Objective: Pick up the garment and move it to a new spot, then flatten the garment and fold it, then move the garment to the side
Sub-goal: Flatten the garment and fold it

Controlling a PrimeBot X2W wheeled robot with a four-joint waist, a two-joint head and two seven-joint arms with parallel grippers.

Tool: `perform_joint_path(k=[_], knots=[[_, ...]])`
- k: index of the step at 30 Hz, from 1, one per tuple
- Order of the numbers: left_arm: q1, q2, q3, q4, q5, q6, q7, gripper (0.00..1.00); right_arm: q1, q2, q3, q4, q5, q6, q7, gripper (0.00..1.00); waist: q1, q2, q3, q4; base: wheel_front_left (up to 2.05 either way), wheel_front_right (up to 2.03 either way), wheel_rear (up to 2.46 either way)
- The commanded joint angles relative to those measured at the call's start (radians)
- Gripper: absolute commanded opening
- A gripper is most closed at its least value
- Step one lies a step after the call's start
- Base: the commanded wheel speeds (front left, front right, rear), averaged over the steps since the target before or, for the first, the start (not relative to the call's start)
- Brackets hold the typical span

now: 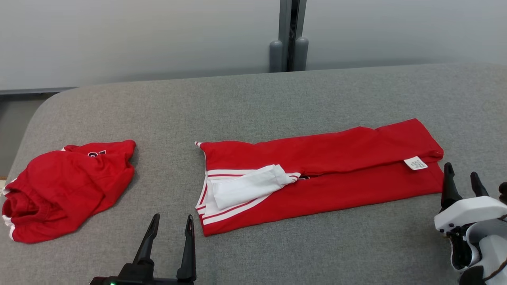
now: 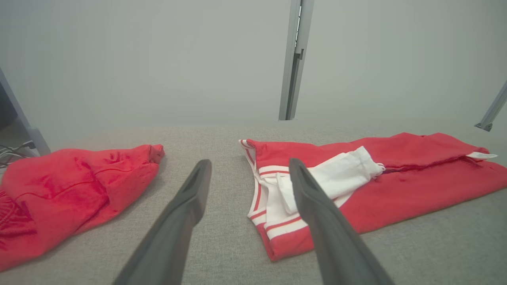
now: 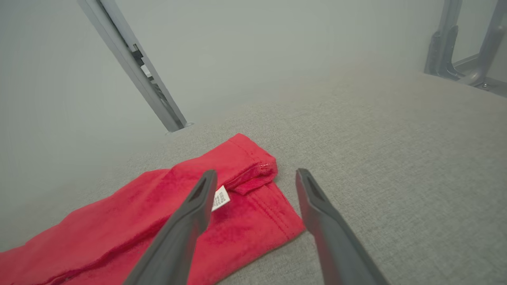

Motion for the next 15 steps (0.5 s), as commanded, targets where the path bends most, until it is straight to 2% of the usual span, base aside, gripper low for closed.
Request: perform_joint_path(k=[1,6,15], knots=[[-0.024,0.003,-0.002,0.001,-0.004,0.0,-0.003,1.0,-0.032,-0.017,-0.016,0.036,0.008,0.0,-0.003,1.0,0.0,-0.0001,0.03,0.013,0.0,0.0,0.0],[-0.059,0.003,-0.025,0.006,0.002,-0.006,-0.003,1.0,-0.138,-0.048,-0.052,0.161,0.0,0.0,-0.003,1.0,0.0,-0.0001,0.078,0.025,0.0,0.0,0.0],[-0.102,0.003,-0.045,0.024,0.026,-0.016,-0.004,1.0,-0.254,-0.084,-0.094,0.266,-0.011,0.0,-0.003,1.0,0.0,-0.0001,0.142,0.043,0.0,0.0,0.0]])
